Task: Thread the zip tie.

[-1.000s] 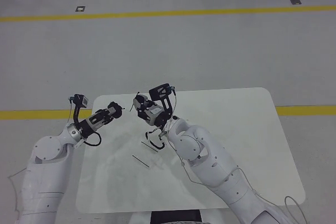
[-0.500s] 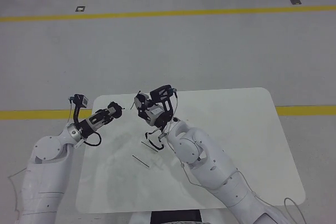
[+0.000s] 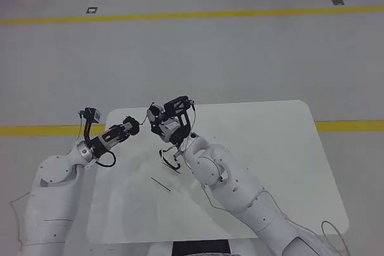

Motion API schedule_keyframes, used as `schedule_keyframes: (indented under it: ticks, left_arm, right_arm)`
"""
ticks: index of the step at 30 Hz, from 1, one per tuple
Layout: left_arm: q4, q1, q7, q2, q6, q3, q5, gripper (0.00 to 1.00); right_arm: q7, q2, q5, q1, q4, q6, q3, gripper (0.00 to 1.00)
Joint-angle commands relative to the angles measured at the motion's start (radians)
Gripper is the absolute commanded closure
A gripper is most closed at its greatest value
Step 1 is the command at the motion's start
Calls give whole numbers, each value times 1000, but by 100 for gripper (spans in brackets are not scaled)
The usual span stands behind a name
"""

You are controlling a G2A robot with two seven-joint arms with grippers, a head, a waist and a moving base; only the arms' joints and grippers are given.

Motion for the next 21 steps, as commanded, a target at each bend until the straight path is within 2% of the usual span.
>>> schedule_keyframes:
  ticks: [1,21]
  left_arm:
    - [0,0,0,0,0,0,0,100]
    - [0,0,0,0,0,0,0,100]
  right_arm:
    - [-1,-2,1,4,7,1,-3,100]
    - [-2,-3,-19,-12,-3,7,2,100]
